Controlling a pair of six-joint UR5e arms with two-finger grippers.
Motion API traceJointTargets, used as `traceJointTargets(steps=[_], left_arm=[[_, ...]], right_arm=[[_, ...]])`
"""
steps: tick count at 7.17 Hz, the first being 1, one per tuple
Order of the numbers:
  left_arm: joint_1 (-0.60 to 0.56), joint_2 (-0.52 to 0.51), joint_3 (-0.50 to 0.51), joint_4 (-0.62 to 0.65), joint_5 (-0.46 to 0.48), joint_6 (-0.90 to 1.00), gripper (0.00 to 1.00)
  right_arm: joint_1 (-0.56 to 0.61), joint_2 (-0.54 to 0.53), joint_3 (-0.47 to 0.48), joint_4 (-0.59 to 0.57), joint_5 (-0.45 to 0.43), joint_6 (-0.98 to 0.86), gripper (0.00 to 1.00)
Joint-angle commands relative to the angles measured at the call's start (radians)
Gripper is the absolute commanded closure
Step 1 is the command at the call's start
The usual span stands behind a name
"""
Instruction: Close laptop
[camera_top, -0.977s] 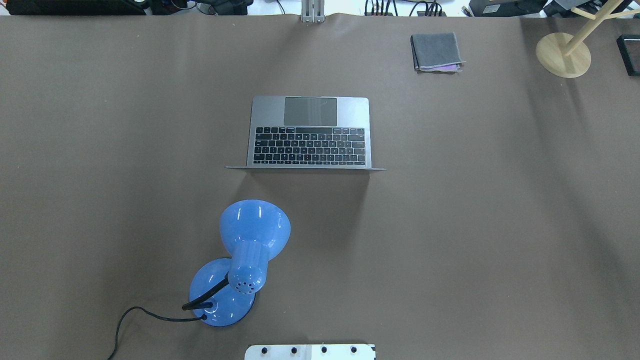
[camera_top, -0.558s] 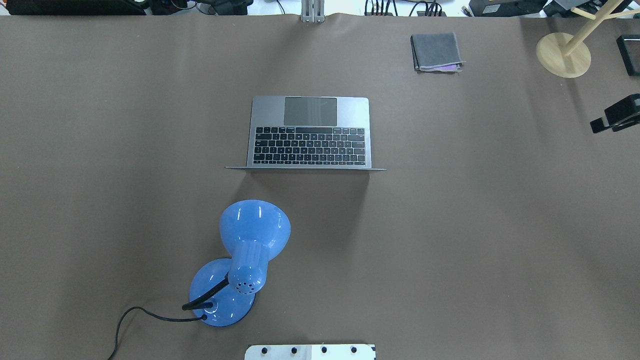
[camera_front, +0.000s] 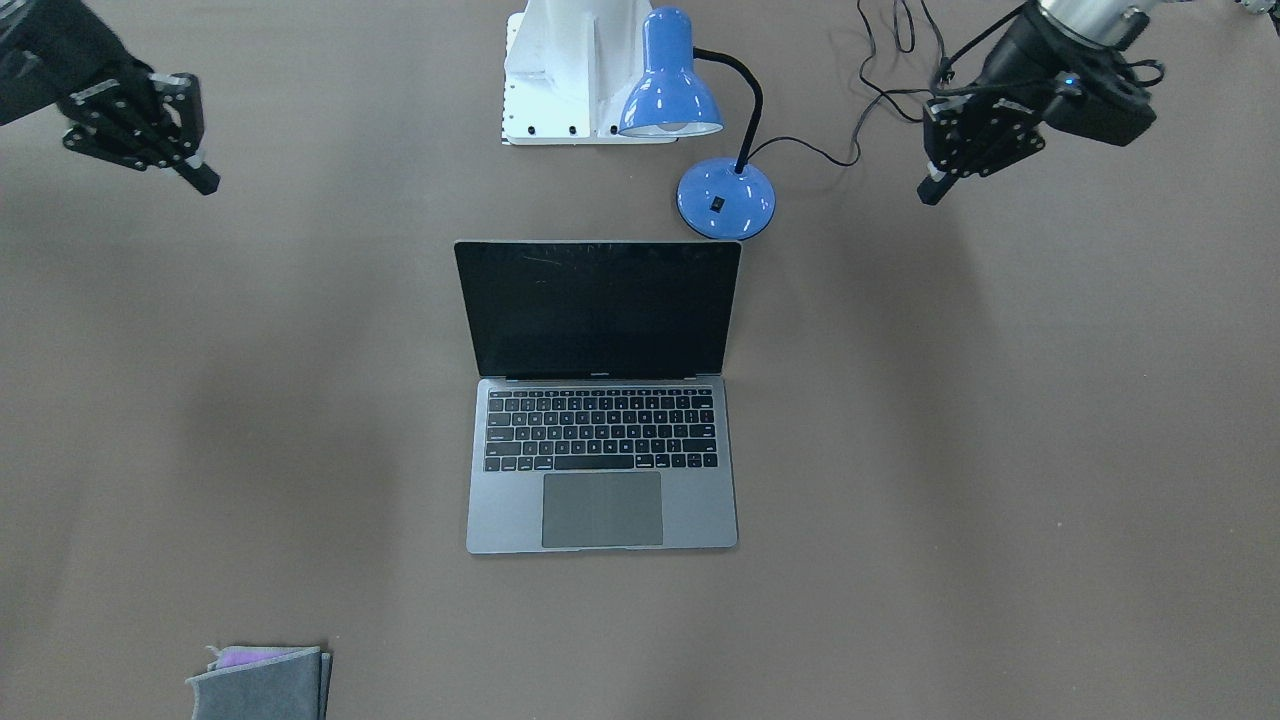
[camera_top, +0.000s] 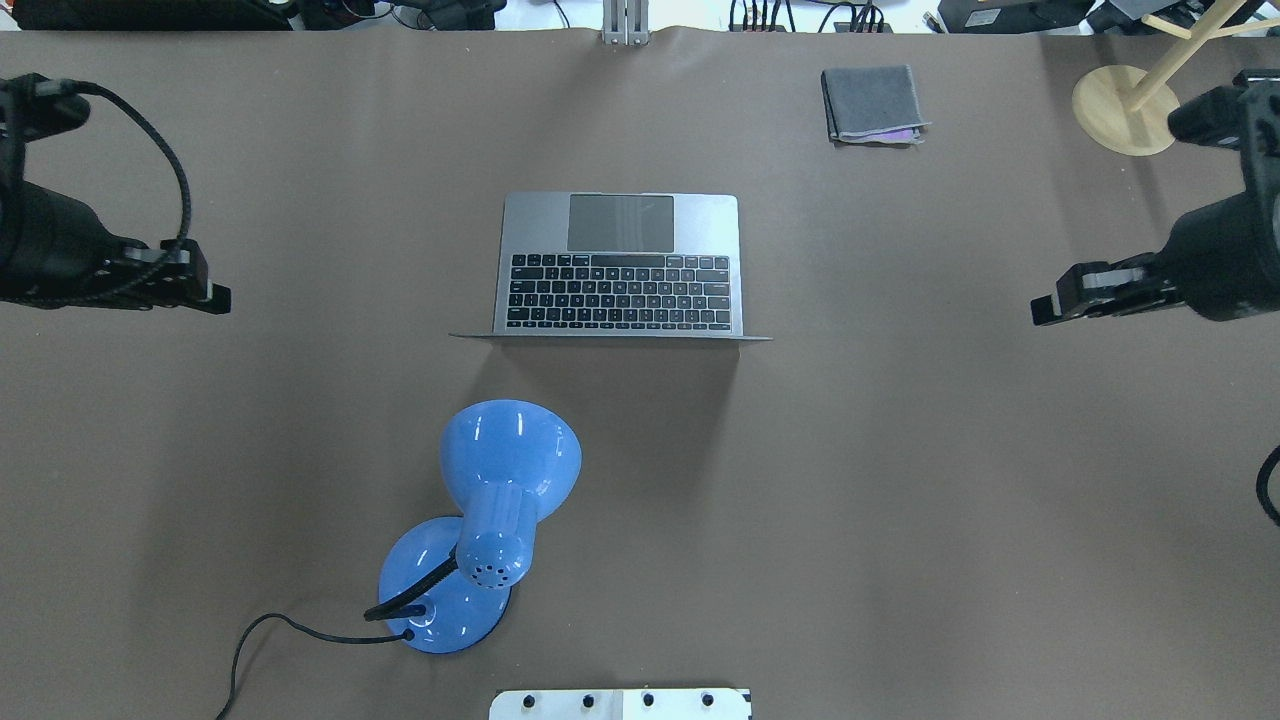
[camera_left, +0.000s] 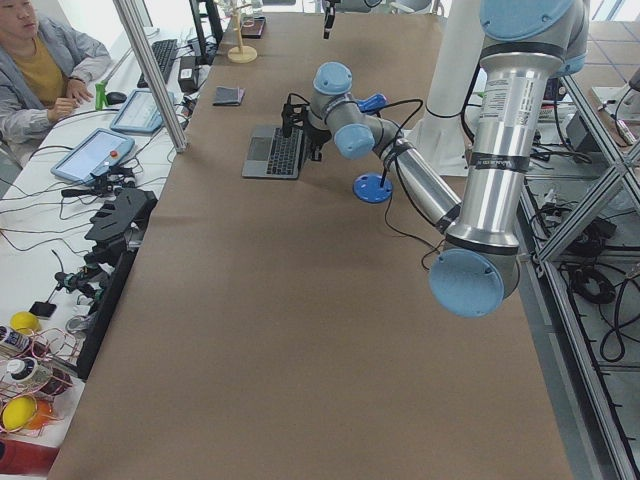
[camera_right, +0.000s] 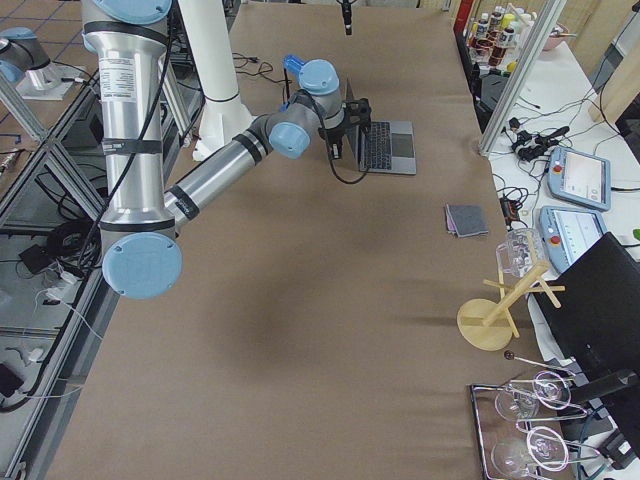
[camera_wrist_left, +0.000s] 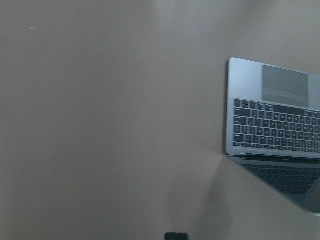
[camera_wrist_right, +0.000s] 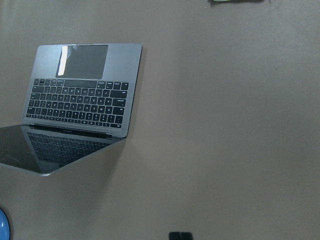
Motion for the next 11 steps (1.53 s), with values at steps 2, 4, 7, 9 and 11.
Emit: traceJointTargets(steps=[2, 4, 7, 9, 11], left_arm=[[0.166, -0.067, -0.009, 0.003, 0.180, -0.116, 1.00], [0.241, -0.102, 0.001, 0.039, 0.258, -0.120, 1.00], [0.302, -0.188, 0.042, 0.119, 0.326, -0.138, 1.00], [0.306, -0.225, 0.079, 0.119, 0.326, -0.140, 1.00], [0.327, -0.251, 0.120, 0.119, 0.355, -0.140, 1.00]], right_arm=[[-0.281, 0.079, 0.053, -0.007, -0.287, 0.202, 1.00], [-0.384, 0.165, 0.032, -0.079, -0.420, 0.230, 1.00], [-0.440, 0.311, -0.074, -0.159, -0.518, 0.241, 1.00], [-0.447, 0.345, -0.115, -0.159, -0.542, 0.248, 1.00], [-0.447, 0.358, -0.141, -0.156, -0.547, 0.247, 1.00]])
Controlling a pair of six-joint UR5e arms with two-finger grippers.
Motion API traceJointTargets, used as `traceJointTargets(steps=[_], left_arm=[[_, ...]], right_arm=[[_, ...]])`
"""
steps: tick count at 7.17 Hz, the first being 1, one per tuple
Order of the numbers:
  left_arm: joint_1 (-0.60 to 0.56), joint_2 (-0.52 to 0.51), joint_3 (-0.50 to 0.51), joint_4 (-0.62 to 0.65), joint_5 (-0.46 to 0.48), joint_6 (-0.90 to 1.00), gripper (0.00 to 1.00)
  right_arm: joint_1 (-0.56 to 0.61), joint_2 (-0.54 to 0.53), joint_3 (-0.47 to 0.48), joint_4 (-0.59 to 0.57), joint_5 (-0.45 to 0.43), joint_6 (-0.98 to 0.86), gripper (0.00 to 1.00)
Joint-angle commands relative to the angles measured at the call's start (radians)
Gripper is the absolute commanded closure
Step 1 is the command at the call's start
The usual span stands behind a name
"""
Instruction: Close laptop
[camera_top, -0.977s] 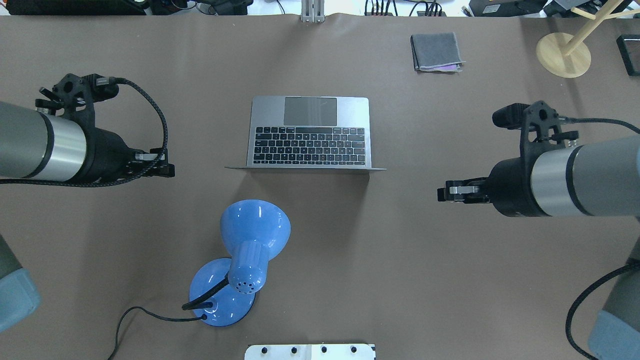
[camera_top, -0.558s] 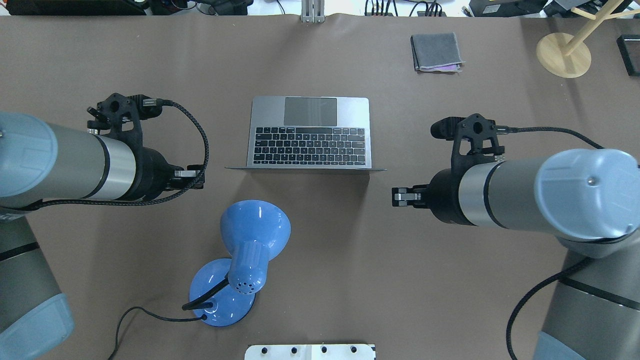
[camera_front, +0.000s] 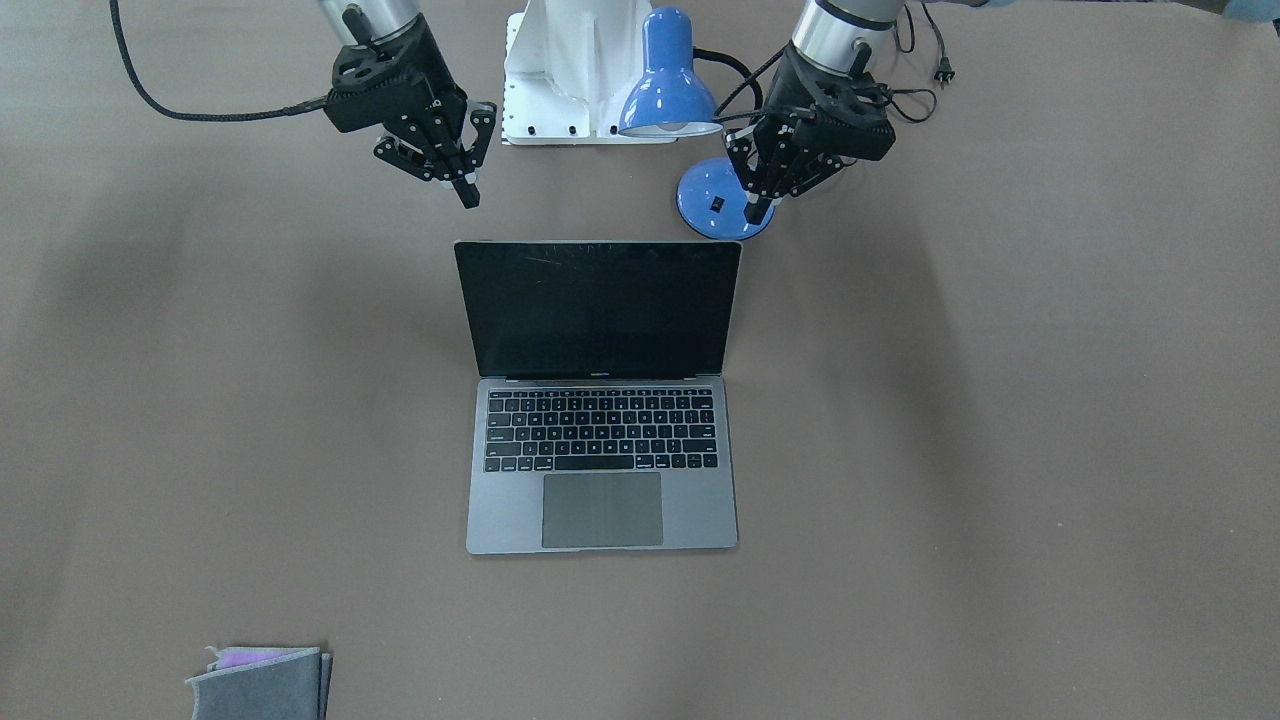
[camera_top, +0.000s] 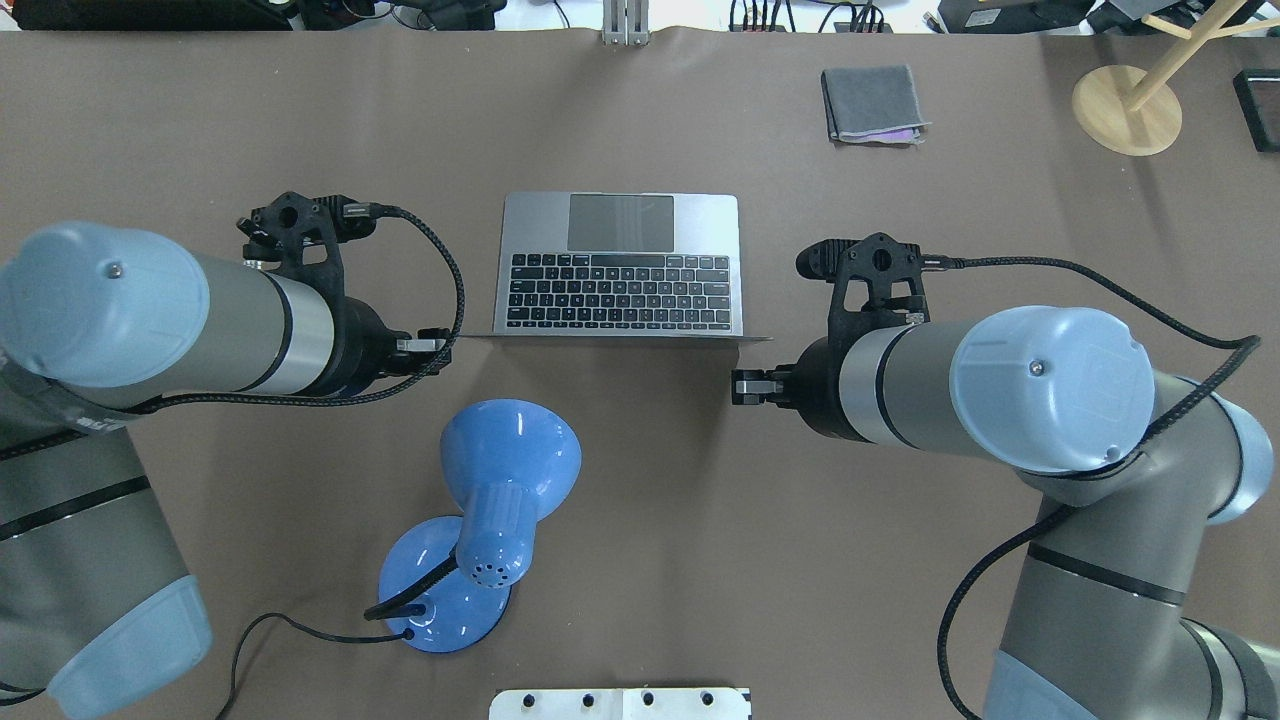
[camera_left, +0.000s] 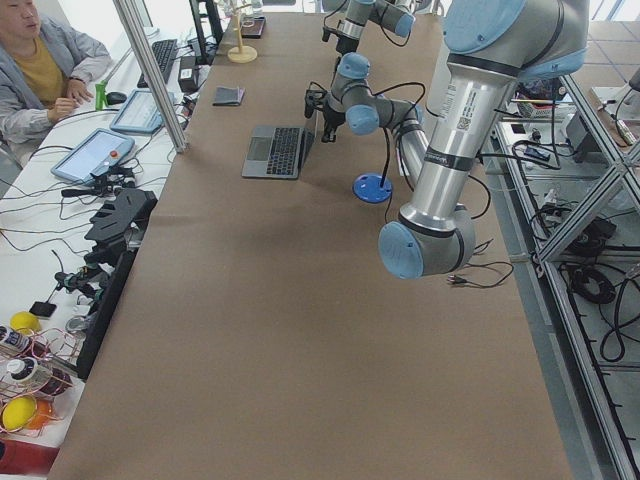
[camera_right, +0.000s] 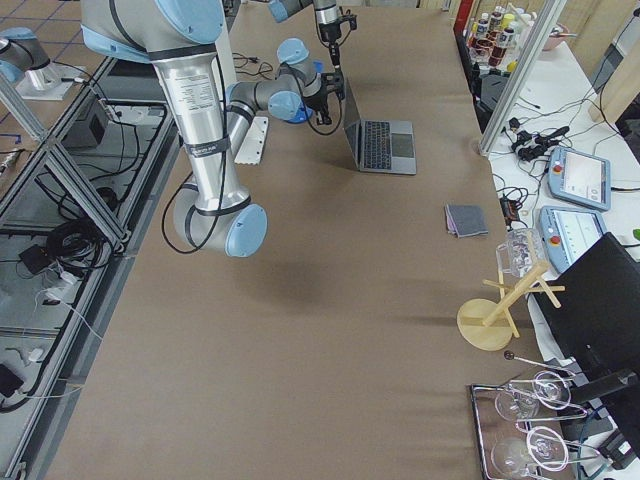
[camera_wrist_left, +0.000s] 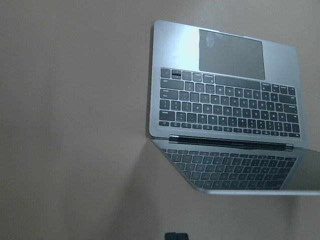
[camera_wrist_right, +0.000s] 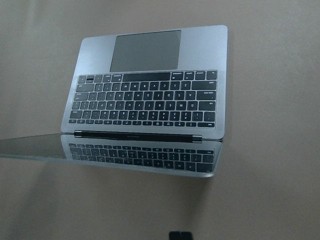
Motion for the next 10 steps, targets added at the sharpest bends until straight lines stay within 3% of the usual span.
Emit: traceJointTargets(steps=[1, 10], left_arm=[[0.017, -0.015, 0.023, 0.000, 0.015, 0.001, 1.00], [0.002, -0.082, 0.082, -0.001, 0.019, 0.014, 1.00]], right_arm=[[-0.001, 0.024, -0.038, 0.000, -0.026, -0.001, 1.00], [0.059, 0.078, -0.093, 0.003, -0.027, 0.001, 1.00]])
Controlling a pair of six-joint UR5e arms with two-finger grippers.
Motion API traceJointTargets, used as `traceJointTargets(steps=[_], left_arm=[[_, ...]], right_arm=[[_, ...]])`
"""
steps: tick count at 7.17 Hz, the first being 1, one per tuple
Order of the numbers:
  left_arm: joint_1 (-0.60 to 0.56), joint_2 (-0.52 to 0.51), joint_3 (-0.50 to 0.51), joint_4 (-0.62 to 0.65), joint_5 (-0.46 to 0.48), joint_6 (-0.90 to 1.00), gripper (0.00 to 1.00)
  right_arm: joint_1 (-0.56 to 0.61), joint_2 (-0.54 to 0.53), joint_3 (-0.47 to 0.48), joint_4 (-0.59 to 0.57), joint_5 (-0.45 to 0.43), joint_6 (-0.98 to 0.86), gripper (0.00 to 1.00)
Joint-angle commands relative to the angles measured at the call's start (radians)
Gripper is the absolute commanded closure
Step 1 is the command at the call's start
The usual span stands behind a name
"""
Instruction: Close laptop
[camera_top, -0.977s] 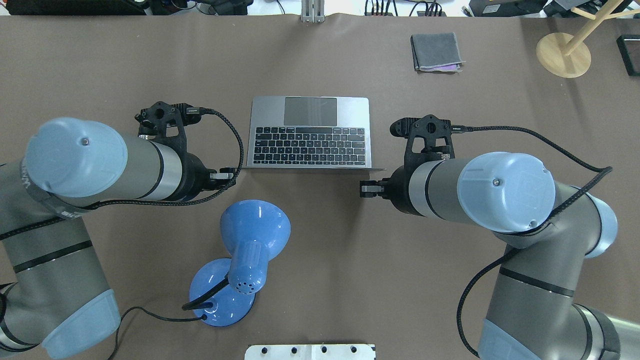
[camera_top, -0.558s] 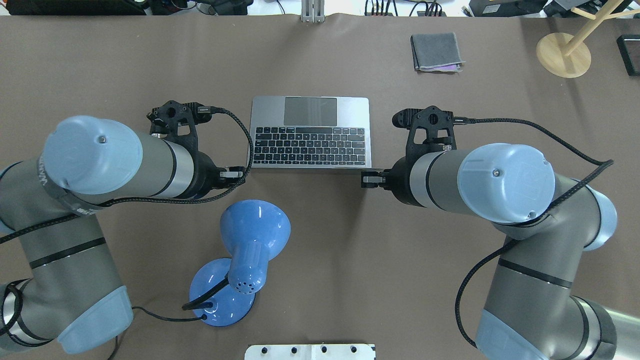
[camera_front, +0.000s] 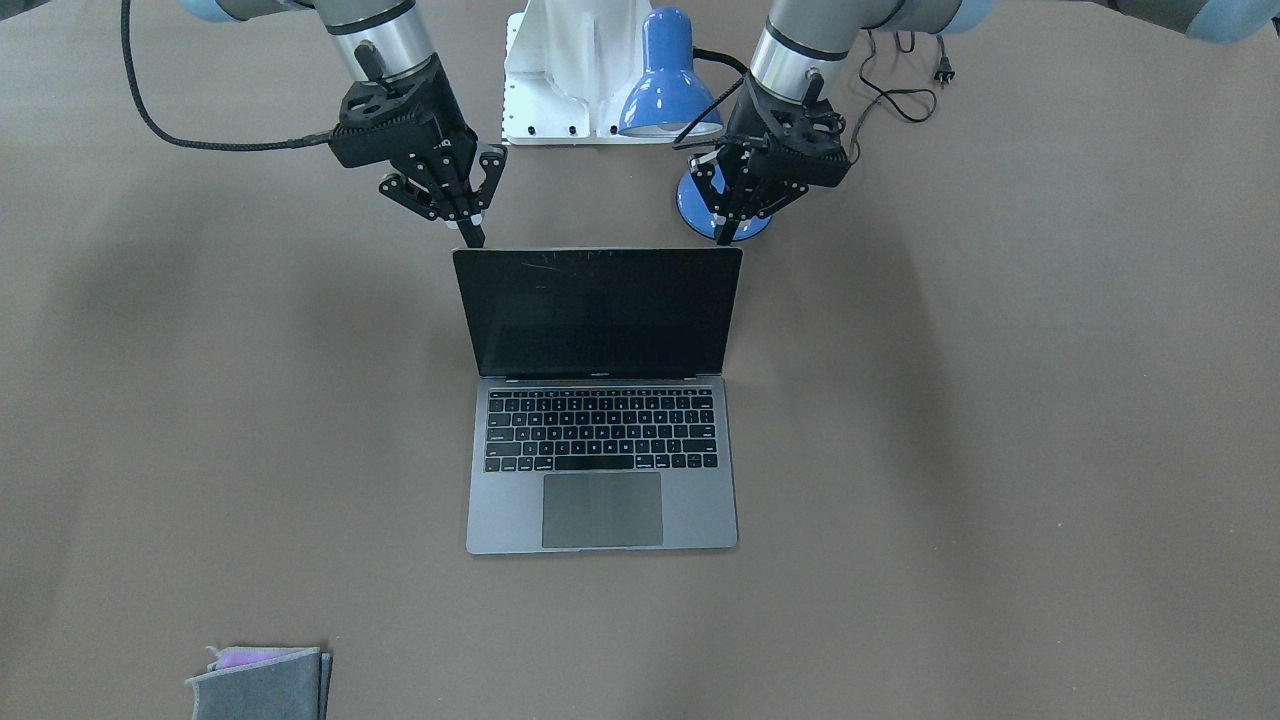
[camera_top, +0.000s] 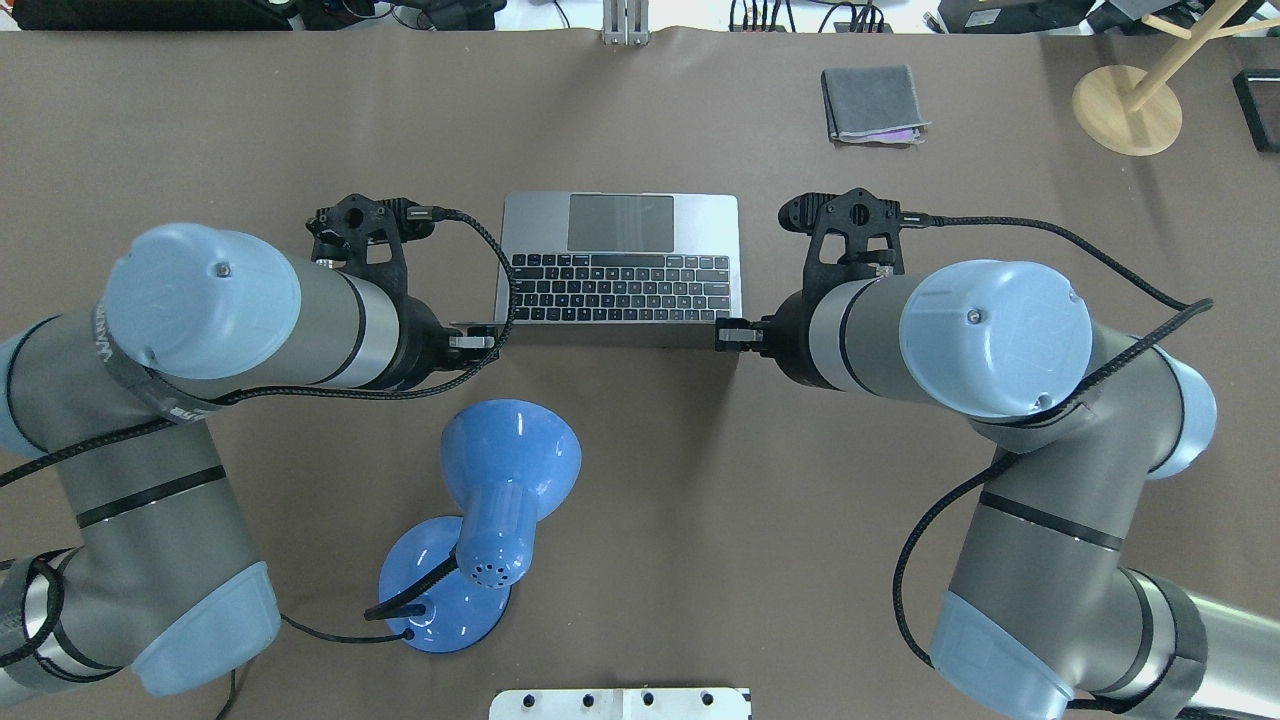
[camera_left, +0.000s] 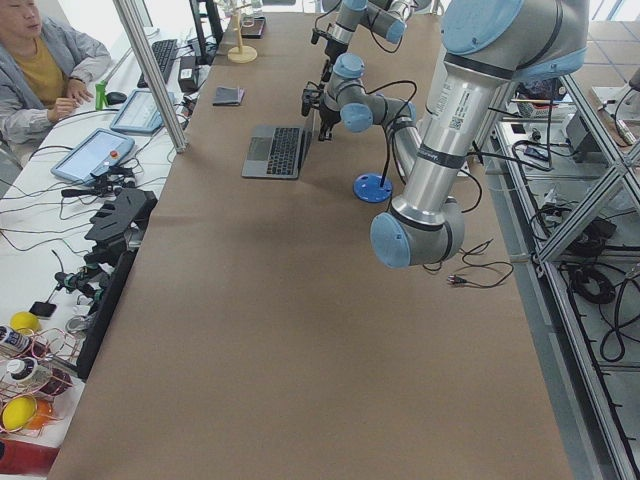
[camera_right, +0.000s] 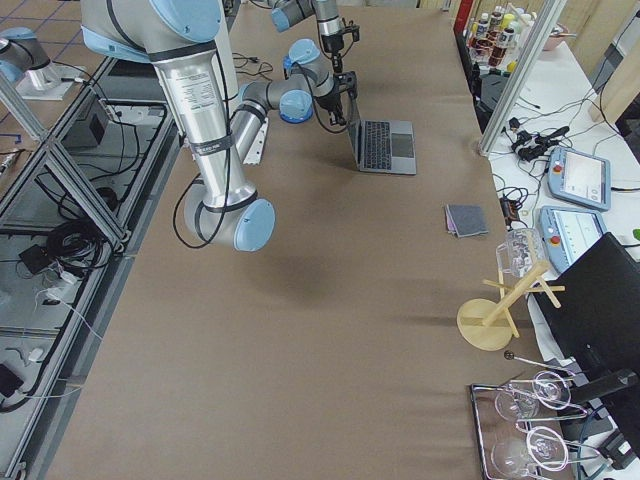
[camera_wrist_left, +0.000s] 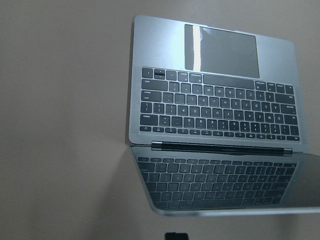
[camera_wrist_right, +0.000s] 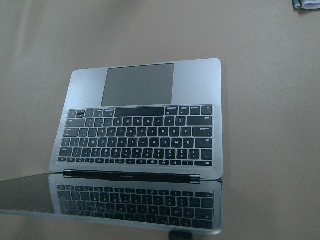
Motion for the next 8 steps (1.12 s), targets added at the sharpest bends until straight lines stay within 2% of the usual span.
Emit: traceJointTargets(steps=[1, 3, 5, 6, 8], left_arm=[[-0.020, -0.019, 0.019, 0.000, 0.001, 0.001, 1.00], [-0.059, -0.076, 0.097, -0.005, -0.004, 0.052, 1.00], [-0.090, -0.113, 0.127, -0.008, -0.004, 0.052, 1.00], [-0.104, -0.160, 0.189, -0.012, -0.006, 0.052, 1.00], [-0.130, -0.221, 0.312, -0.064, -0.004, 0.052, 1.00]], right_arm=[[0.022, 0.008, -0.011, 0.000, 0.004, 0.000, 1.00], [0.077, 0.093, -0.109, -0.002, 0.016, -0.006, 1.00], [0.149, 0.158, -0.198, -0.002, 0.078, -0.017, 1.00], [0.163, 0.178, -0.244, 0.001, 0.080, -0.026, 1.00], [0.192, 0.282, -0.403, 0.016, 0.109, -0.034, 1.00]])
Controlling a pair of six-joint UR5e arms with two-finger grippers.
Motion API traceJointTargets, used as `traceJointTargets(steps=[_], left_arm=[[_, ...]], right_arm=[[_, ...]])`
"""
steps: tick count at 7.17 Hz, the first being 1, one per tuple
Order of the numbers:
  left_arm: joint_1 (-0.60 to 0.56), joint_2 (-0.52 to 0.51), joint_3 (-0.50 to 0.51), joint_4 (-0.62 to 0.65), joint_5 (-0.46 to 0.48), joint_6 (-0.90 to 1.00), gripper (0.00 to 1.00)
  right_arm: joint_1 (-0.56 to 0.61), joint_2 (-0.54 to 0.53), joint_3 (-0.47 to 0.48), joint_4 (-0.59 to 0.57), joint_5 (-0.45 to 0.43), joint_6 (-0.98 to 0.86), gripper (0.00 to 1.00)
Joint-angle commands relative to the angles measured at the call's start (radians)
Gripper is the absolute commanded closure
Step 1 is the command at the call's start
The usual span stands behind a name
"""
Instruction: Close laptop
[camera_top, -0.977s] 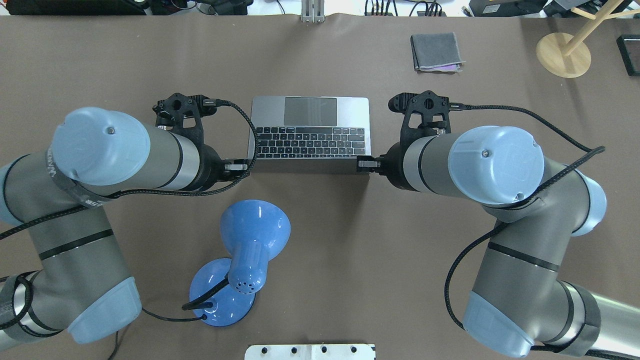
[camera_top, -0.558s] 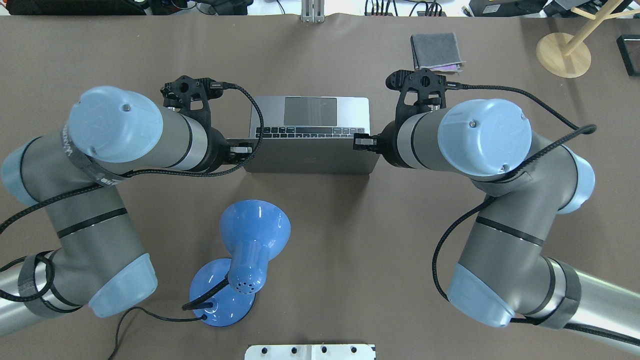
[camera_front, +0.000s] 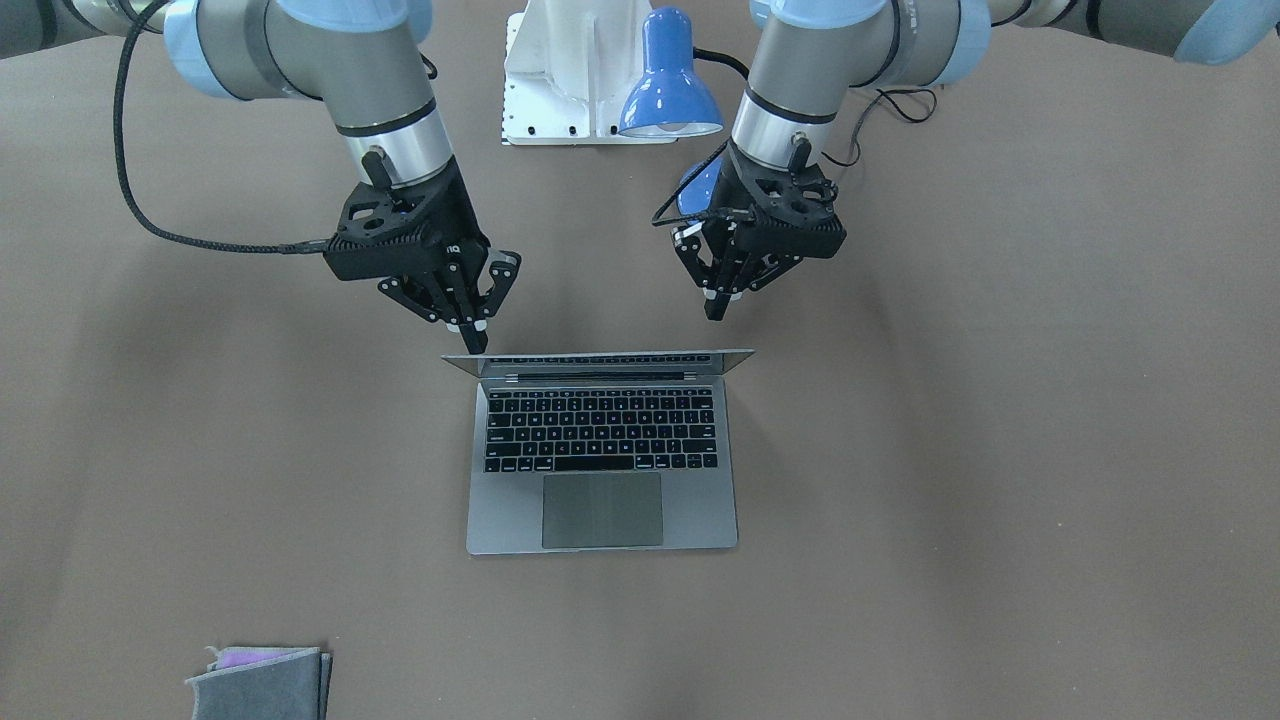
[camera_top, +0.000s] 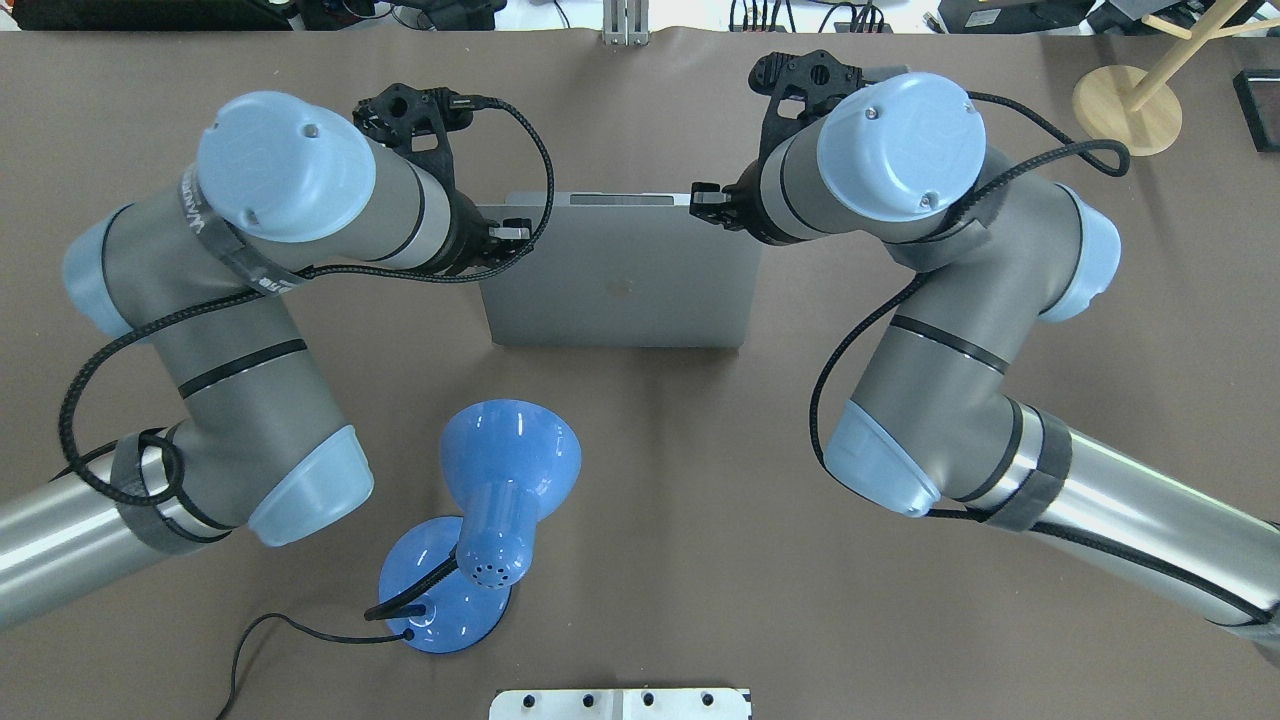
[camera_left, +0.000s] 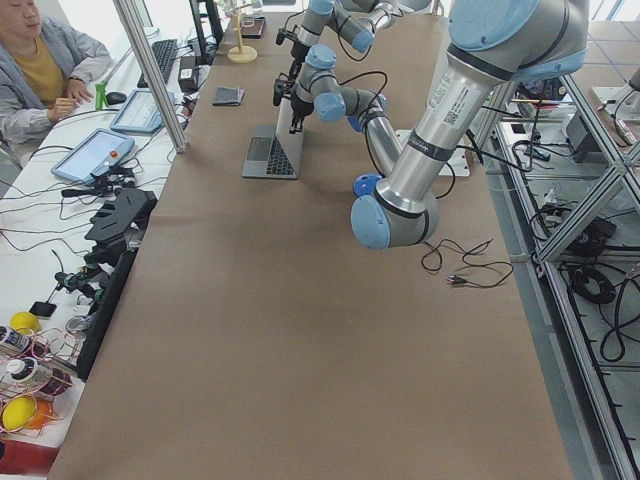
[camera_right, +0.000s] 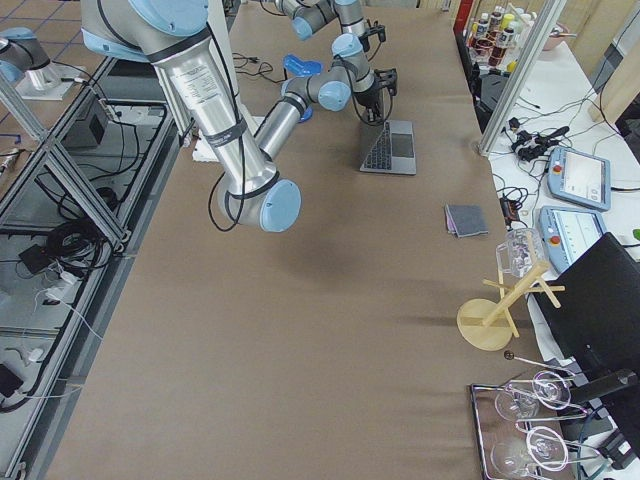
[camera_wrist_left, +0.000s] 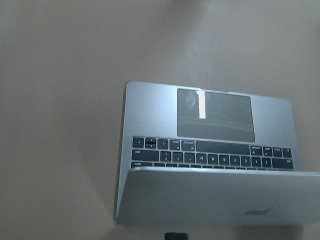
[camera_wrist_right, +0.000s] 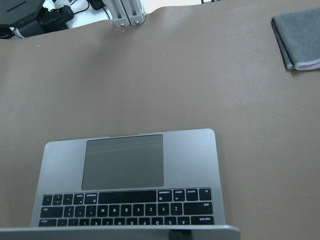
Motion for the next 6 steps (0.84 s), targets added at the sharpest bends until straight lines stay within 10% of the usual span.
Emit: traceJointTargets(steps=[1, 6], left_arm=[[-0.027, -0.072, 0.154, -0.076, 0.000, 0.000, 1.00], [-0.073, -0.188, 0.527, -0.297, 0.000, 0.025, 1.00]], right_arm=[[0.036, 0.078, -0.160, 0.056, 0.050, -0.004, 1.00], [0.077, 0.236, -0.551, 0.208, 0.121, -0.010, 1.00]])
